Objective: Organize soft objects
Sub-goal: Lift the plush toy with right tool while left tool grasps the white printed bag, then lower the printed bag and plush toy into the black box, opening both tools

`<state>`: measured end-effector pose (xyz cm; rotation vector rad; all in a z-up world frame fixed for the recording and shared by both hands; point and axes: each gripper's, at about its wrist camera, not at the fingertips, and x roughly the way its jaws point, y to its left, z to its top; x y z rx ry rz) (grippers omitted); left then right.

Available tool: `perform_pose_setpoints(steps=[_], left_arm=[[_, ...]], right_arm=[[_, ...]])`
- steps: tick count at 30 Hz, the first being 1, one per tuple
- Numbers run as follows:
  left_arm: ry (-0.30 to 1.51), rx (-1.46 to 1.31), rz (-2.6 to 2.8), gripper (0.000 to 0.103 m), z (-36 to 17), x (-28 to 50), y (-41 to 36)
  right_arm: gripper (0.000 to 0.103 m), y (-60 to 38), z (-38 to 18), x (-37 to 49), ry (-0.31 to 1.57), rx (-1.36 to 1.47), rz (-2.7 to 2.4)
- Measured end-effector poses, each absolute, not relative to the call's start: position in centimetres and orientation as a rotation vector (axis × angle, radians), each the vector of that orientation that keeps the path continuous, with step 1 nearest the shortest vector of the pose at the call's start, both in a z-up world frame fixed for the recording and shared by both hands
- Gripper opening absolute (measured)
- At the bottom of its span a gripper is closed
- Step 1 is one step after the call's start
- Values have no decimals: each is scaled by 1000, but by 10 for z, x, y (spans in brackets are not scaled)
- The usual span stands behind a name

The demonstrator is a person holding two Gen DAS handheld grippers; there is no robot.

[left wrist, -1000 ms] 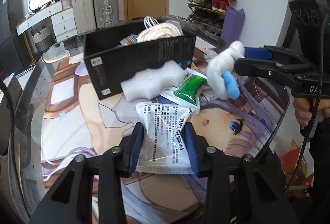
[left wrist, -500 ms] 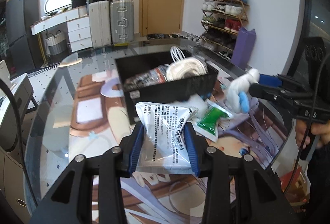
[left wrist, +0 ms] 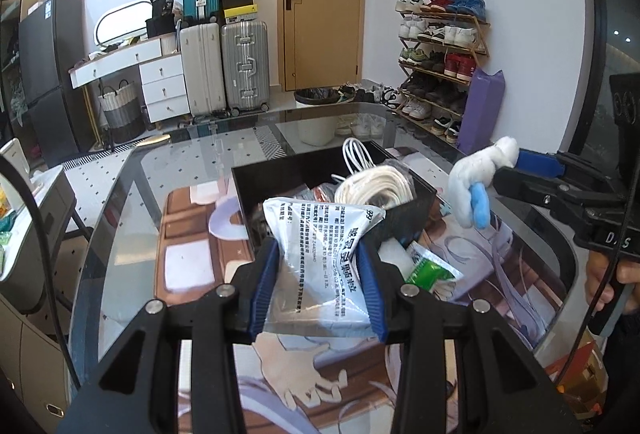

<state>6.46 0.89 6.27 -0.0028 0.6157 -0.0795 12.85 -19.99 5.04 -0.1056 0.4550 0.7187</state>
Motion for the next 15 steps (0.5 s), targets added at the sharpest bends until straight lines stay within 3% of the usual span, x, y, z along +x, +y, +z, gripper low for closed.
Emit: perform_pose_setpoints(steps=[15], left_arm=[[587, -23, -72, 39, 74, 100, 13]], right_arm=[[56, -171, 74, 146, 413, -193, 672]])
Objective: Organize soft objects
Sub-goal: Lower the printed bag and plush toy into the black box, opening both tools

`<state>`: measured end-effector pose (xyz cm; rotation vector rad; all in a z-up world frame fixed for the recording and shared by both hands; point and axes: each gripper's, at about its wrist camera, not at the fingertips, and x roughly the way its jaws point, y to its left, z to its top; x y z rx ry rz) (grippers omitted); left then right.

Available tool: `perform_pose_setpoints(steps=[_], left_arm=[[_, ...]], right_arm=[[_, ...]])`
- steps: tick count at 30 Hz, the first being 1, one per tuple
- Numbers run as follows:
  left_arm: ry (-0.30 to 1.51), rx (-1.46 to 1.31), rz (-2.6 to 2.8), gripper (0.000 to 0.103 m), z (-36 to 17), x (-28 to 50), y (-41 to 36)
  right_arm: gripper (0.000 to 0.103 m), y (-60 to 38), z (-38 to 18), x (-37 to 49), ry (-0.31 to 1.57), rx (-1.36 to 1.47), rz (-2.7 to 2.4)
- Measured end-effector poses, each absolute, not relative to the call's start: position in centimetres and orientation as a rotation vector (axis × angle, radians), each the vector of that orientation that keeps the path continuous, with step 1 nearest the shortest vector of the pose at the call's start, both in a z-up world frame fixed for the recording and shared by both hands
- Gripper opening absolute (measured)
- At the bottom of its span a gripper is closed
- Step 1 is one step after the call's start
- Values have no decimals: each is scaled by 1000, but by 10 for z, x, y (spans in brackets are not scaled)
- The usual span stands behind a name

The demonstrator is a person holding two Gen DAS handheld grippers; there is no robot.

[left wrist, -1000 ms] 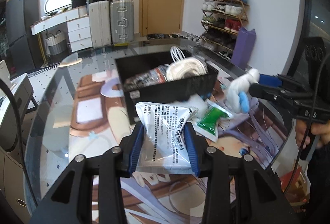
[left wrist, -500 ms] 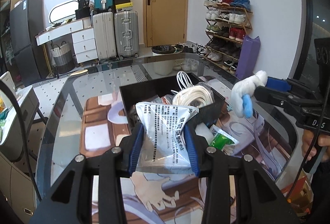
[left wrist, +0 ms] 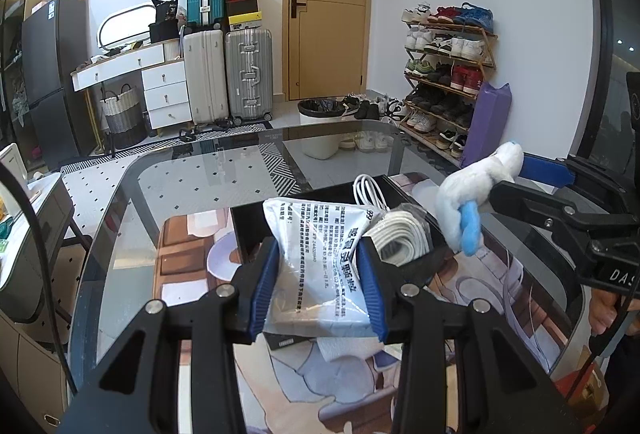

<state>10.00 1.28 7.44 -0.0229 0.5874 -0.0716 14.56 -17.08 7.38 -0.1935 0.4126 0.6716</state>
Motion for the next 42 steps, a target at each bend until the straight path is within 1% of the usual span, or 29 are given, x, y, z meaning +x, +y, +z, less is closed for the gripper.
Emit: perform_pose_setpoints(steps=[22, 31, 42], left_arm=[[642, -57, -39, 39, 56, 148, 32], [661, -57, -61, 39, 45, 150, 37], [655, -69, -54, 39, 46, 147, 47]], right_arm=[[56, -120, 54, 220, 440, -264, 617], [56, -96, 47, 245, 437, -299, 620], [56, -75, 40, 257, 453, -315, 660]])
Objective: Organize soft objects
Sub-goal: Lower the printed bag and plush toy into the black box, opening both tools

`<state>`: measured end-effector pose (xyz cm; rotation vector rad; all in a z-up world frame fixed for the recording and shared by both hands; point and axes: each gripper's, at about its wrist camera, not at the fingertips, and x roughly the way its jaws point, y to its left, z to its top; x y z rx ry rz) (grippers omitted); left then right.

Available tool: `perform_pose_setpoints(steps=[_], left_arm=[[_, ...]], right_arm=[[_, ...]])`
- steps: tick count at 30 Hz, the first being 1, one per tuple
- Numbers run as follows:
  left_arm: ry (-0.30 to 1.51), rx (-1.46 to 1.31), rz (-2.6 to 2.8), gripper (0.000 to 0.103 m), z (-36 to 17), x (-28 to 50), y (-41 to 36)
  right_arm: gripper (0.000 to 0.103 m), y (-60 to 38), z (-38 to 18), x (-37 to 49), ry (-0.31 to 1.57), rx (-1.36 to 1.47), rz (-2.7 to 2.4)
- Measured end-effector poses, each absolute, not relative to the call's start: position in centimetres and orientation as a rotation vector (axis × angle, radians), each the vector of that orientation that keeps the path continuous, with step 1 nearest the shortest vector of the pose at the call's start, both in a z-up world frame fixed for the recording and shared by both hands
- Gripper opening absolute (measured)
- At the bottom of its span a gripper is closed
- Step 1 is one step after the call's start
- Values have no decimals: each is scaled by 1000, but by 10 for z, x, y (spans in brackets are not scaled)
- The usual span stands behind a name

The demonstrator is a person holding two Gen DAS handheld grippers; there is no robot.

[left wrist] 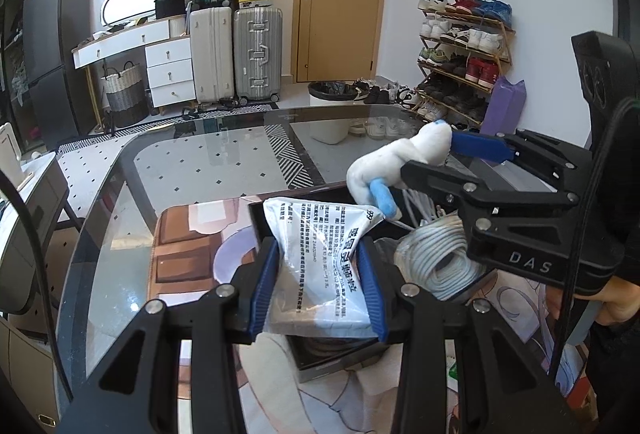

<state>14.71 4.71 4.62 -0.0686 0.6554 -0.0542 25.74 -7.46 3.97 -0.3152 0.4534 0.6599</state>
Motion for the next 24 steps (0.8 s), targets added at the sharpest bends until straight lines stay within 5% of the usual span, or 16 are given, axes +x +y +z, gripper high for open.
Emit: perform_pose_setpoints(steps=[5, 10, 24], left_arm=[[659, -79, -46, 39, 45, 150, 51], [659, -94, -53, 39, 45, 153, 51], [663, -86, -71, 47, 45, 164, 38]], right_arm=[[59, -64, 31, 265, 484, -325, 685], [80, -69, 28, 256, 459, -378, 728], [90, -117, 30, 237, 473, -285, 681]])
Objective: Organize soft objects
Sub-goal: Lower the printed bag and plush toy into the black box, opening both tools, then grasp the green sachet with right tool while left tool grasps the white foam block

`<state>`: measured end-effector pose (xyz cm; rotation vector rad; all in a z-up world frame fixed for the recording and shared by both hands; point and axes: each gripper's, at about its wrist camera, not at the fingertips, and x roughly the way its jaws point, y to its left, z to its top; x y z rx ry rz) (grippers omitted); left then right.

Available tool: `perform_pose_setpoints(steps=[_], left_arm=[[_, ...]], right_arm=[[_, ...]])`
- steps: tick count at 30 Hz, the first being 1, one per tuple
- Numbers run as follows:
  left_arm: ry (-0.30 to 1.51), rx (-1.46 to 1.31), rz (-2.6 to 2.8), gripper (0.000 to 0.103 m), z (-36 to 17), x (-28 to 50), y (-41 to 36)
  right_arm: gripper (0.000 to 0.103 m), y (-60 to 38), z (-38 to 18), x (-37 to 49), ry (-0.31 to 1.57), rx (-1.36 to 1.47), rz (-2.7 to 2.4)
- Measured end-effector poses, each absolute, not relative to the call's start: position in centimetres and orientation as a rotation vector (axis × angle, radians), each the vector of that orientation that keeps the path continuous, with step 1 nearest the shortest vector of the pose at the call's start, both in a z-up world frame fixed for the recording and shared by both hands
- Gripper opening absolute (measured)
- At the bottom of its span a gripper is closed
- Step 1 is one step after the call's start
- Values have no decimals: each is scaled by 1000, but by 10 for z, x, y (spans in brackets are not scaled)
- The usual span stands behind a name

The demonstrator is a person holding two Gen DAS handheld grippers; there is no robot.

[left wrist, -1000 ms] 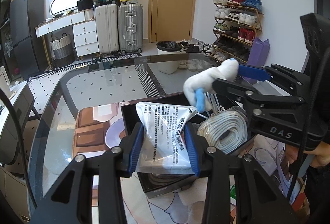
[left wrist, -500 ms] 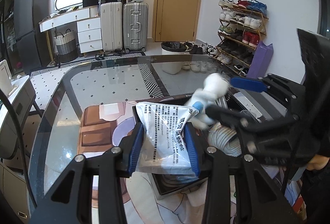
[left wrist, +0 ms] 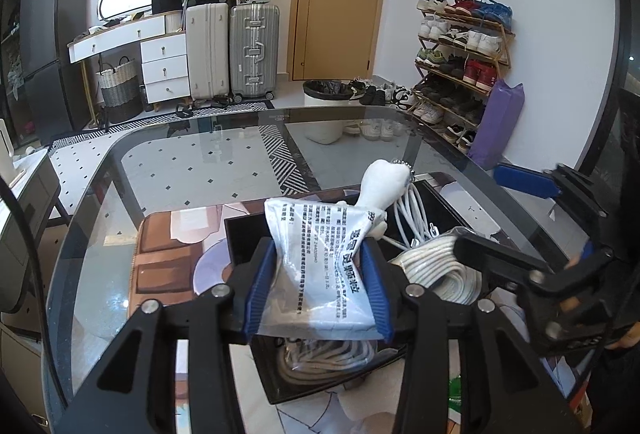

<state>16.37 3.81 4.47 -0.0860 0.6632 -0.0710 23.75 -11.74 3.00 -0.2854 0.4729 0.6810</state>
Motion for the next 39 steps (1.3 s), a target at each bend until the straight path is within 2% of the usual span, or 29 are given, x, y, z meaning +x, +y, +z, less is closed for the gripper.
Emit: perform_pose_setpoints(steps=[3, 4, 6, 7, 9, 12, 14, 39], left_arm=[[667, -90, -86, 54, 45, 161, 37], [663, -90, -93, 62, 46, 158, 38], [650, -84, -97, 69, 47, 152, 37], [650, -79, -94, 79, 48, 150, 37], [638, -78, -67, 91, 50, 144, 38], [632, -102, -64, 93, 52, 136, 41], [629, -105, -54, 102, 52, 130, 43], [708, -79, 15, 103, 19, 79, 43]], right_arm=[[95, -128, 29, 231, 481, -264, 663], [96, -132, 28, 229, 484, -255, 661], [98, -138, 26, 224, 493, -235, 661], [99, -141, 25, 222, 496, -227, 661], [100, -147, 21, 218, 514, -202, 670], [101, -154, 15, 213, 555, -156, 687], [102, -157, 12, 210, 578, -153, 687], [102, -135, -35, 166, 739, -291, 733]])
